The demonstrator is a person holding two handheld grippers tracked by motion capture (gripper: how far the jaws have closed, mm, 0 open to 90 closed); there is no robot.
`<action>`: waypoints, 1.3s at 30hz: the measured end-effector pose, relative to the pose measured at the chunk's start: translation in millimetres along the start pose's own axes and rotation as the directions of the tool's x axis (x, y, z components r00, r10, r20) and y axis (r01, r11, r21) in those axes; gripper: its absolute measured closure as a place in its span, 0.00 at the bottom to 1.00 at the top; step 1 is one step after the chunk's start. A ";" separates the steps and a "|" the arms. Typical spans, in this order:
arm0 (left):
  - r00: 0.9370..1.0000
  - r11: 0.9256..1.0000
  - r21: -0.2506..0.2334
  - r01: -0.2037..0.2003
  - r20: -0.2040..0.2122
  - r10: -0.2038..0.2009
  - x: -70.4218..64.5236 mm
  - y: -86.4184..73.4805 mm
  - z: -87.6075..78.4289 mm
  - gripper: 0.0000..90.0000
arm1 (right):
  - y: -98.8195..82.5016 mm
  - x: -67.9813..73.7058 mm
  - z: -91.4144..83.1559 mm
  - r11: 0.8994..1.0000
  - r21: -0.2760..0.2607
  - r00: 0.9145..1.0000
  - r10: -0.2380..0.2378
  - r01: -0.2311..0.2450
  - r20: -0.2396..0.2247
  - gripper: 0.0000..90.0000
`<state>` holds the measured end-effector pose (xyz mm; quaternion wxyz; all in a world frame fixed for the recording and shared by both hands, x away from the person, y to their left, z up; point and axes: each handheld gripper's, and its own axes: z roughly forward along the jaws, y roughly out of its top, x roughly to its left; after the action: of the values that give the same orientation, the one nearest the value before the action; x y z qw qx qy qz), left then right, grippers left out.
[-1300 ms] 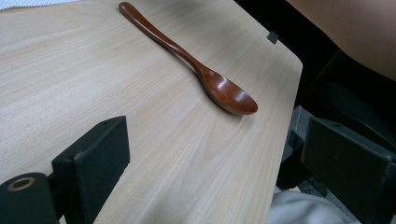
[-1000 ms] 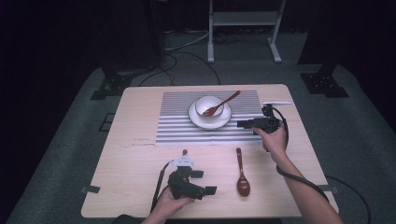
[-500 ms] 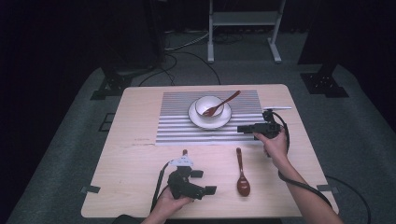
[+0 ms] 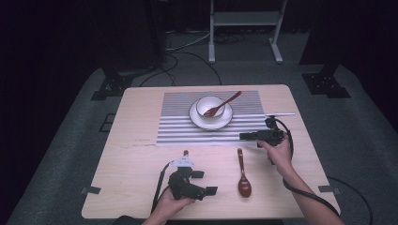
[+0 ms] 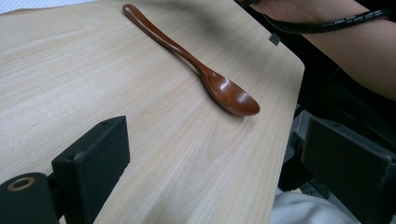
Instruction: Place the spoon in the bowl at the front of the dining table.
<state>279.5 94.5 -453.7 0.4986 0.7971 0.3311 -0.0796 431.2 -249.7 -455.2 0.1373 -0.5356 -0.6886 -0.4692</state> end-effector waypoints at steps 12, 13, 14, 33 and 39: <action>1.000 1.000 -0.001 -0.001 -0.001 0.001 0.5 -0.1 -0.1 0.07 | -15.8 0.2 -7.0 1.000 -0.004 1.000 -0.014 0.014 -0.010 0.44; 1.000 1.000 0.000 0.000 -0.002 0.000 0.5 -0.2 0.0 0.07 | -17.0 0.5 -7.3 1.000 -0.004 1.000 -0.018 0.018 -0.009 0.44; 1.000 1.000 0.000 0.000 -0.002 0.000 0.5 -0.2 0.0 0.07 | -17.0 0.5 -7.3 1.000 -0.004 1.000 -0.018 0.018 -0.009 0.44; 1.000 1.000 -0.002 0.002 -0.004 -0.002 1.3 -0.7 0.0 0.07 | -40.9 6.5 -12.8 0.999 0.005 0.998 -0.053 0.053 -0.022 0.42; 1.000 1.000 -0.002 0.002 -0.004 -0.002 1.5 -0.9 -0.3 0.07 | -46.5 7.9 -14.8 0.998 0.007 0.998 -0.064 0.064 -0.023 0.42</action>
<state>280.1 95.7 -454.9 0.4984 0.7967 0.3329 -0.0780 383.3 -256.0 -465.3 0.1321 -0.5076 -0.7054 -0.4768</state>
